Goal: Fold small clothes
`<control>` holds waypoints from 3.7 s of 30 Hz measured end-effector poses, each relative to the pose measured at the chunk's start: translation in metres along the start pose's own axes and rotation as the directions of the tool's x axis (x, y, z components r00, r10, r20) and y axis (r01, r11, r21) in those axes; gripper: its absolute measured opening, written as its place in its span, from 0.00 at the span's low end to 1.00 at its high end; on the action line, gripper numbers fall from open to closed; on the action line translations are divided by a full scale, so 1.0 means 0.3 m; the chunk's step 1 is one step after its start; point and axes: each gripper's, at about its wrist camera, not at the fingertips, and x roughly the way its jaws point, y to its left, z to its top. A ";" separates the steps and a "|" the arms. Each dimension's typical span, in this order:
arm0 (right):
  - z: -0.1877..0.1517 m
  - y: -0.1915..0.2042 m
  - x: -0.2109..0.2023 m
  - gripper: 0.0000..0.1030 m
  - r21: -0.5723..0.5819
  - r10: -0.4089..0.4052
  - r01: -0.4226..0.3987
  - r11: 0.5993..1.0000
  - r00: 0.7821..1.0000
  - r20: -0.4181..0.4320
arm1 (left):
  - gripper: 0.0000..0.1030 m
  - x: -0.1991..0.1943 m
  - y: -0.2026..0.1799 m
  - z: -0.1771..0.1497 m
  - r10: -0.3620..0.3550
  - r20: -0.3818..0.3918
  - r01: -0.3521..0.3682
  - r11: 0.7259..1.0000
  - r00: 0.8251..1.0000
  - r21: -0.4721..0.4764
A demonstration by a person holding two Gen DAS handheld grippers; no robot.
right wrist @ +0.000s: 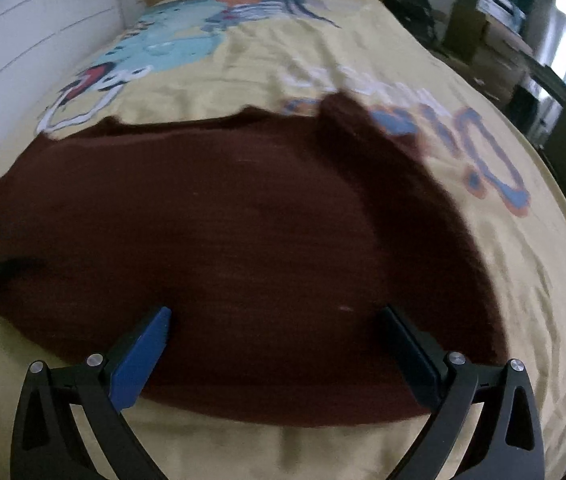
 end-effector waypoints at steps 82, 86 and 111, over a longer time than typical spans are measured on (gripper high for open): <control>-0.150 -0.474 -0.381 1.00 0.288 -0.011 -0.003 0.958 0.999 0.050 | 0.24 -0.220 -0.637 0.471 -0.415 -0.107 0.411 0.910 0.903 -0.063; -0.188 -0.508 -0.345 1.00 0.308 -0.018 0.017 0.951 1.000 -0.001 | 0.25 -0.121 -0.744 0.400 -0.333 -0.162 0.334 0.942 0.929 -0.022; -0.207 -0.463 -0.337 1.00 0.277 0.023 -0.012 0.961 0.999 -0.037 | 0.99 -0.244 -0.633 0.430 -0.342 -0.116 0.339 0.939 0.932 -0.053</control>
